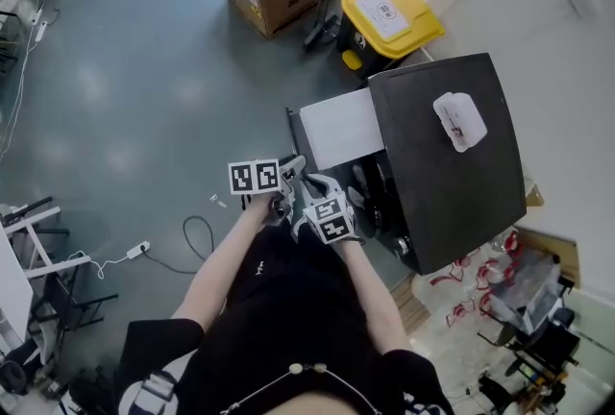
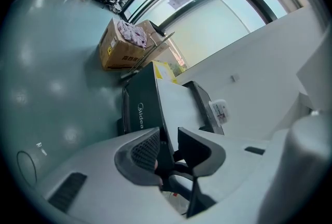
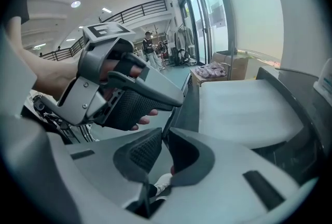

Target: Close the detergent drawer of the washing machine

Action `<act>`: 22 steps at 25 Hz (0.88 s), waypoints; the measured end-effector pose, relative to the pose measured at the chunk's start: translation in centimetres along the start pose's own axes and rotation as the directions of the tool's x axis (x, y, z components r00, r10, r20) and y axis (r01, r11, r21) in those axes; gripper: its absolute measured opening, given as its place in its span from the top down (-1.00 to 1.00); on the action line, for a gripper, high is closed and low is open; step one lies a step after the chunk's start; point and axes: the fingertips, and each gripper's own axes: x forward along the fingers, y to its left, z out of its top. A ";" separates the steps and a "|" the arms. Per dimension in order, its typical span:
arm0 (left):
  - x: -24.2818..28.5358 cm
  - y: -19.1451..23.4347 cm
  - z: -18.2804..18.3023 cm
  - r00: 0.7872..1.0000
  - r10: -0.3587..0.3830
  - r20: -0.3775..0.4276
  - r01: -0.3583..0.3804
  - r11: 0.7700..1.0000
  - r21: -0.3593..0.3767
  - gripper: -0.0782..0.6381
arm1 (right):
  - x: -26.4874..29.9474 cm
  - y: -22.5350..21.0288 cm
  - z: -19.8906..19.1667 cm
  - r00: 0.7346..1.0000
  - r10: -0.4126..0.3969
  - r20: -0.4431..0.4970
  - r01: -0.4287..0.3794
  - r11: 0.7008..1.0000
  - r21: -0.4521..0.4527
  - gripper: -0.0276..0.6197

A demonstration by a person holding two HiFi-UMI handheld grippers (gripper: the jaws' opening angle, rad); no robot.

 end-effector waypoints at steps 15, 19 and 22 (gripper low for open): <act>-0.5 -1.5 0.2 1.000 -0.020 0.007 0.020 1.000 -0.007 0.48 | -1.6 0.0 0.9 1.000 -0.015 -0.011 0.015 1.000 -0.015 0.77; -0.4 -1.8 0.5 1.000 -0.020 0.009 0.020 1.000 -0.001 0.48 | -1.8 -0.3 1.1 1.000 -0.016 -0.002 0.016 1.000 -0.014 0.77; 0.1 -2.3 1.0 1.000 -0.021 0.004 0.021 1.000 0.012 0.48 | -2.2 -1.0 1.6 0.999 -0.029 0.017 0.028 0.999 0.030 0.78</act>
